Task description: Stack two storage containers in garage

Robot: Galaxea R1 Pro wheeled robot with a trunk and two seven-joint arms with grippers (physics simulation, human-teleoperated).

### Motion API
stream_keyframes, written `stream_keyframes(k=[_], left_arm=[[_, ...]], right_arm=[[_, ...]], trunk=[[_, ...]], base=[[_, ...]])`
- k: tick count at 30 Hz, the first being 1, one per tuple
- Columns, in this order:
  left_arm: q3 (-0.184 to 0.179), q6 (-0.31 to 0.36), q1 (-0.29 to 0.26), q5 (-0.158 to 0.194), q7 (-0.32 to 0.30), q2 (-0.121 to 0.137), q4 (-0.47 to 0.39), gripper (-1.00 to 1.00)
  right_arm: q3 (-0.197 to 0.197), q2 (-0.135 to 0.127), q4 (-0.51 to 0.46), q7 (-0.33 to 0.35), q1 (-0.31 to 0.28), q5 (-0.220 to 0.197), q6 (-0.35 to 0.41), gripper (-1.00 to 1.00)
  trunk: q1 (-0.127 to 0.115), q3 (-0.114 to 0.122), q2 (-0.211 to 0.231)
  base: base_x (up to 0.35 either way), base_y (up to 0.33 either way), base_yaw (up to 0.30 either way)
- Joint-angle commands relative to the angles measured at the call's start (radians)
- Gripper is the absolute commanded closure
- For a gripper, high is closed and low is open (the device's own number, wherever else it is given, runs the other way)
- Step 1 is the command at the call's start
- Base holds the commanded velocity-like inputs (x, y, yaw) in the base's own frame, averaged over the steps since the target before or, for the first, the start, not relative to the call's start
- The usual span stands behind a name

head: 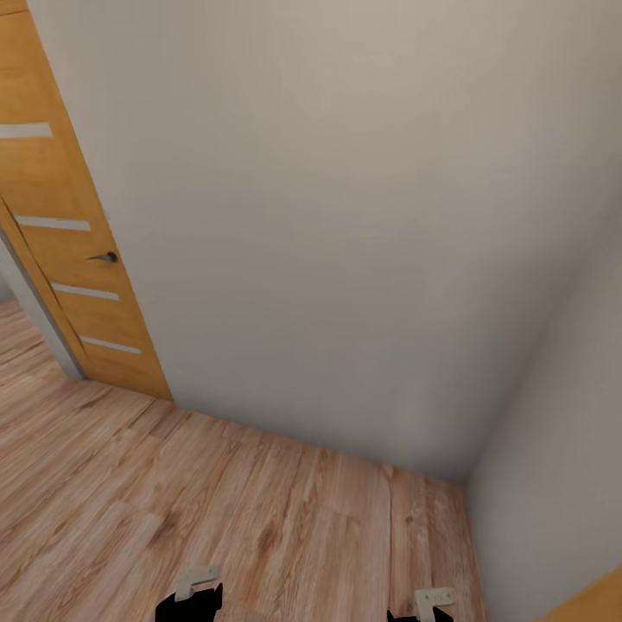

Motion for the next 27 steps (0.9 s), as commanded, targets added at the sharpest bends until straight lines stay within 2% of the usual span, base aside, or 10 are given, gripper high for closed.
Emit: stream_keyframes(k=[1,14,20,27], left_arm=[[-0.009,-0.007,-0.002,0.007,0.002,-0.001,0.004,-1.00],[-0.009,-0.007,-0.002,0.007,0.002,-0.001,0.004,-1.00],[-0.009,-0.007,-0.002,0.007,0.002,-0.001,0.005,-1.00],[-0.009,-0.007,-0.002,0.007,0.002,-0.003,0.005,-1.00]], right_arm=[[0.006,0.000,0.001,-0.006,-0.001,0.002,-0.002,-1.00],[0.007,0.000,0.001,-0.006,-0.001,0.002,-0.002,-1.00],[0.006,0.000,0.001,-0.008,-0.001,0.002,-0.002,-1.00],[0.006,0.000,0.001,-0.009,-0.001,0.002,-0.002,-1.00]], trunk=[[0.001,-0.002,-0.002],[0.001,-0.002,-0.002],[0.001,-0.002,-0.002],[0.001,-0.002,-0.002]], base=[[0.289,-0.102,0.000],[0.297,-0.117,0.000],[0.035,-0.014,0.042],[0.002,-0.001,0.263]])
